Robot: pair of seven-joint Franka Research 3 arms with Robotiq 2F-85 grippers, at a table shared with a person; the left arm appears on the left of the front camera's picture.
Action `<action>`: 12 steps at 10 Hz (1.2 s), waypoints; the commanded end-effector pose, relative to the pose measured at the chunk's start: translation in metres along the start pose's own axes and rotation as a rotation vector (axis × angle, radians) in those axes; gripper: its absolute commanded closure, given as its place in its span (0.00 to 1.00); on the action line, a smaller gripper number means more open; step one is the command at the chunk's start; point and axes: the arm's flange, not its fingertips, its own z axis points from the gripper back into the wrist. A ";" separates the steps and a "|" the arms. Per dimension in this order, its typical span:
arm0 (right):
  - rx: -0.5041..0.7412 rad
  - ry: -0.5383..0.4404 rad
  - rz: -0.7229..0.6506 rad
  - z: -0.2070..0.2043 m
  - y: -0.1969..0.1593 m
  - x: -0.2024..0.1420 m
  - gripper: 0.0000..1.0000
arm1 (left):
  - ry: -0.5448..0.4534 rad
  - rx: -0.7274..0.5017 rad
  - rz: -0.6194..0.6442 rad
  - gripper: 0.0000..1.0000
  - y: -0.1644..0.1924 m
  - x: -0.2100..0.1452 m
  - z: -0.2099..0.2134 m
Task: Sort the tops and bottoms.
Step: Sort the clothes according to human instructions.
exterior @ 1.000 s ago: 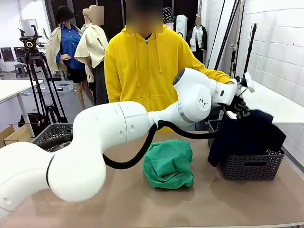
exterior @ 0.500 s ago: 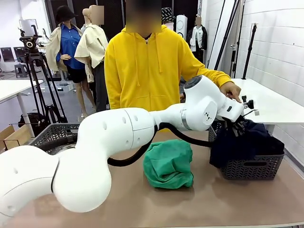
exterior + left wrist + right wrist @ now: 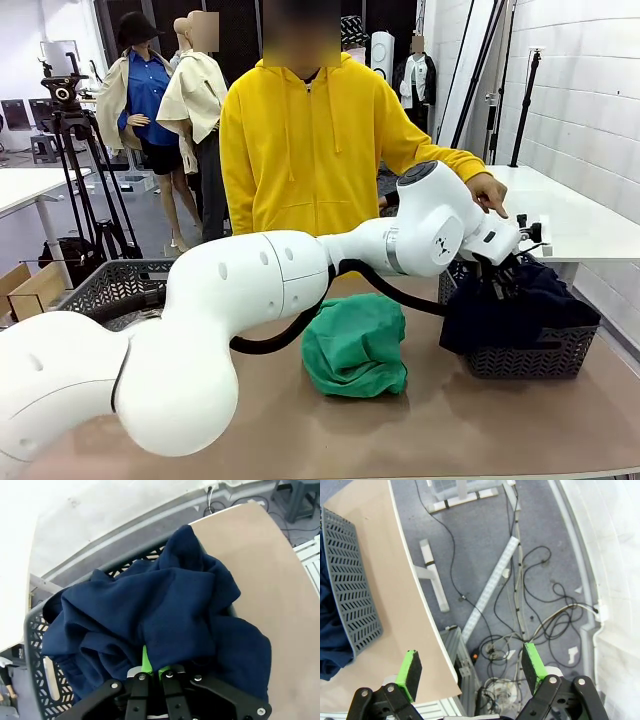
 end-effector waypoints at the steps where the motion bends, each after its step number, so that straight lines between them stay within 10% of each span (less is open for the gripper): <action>1: 0.000 0.001 0.013 -0.001 -0.001 -0.001 0.00 | 0.006 0.034 0.040 1.00 0.138 0.076 -0.065; 3: 0.000 0.001 0.013 -0.001 -0.001 -0.001 0.00 | -0.016 0.051 0.044 1.00 0.149 0.079 -0.050; 8: 0.000 0.001 0.013 -0.001 -0.001 -0.001 0.00 | -0.019 0.011 0.051 0.01 0.151 0.082 -0.042; 12: 0.000 0.001 0.013 -0.001 -0.001 -0.001 0.00 | 0.028 0.000 0.056 0.00 0.157 0.072 -0.020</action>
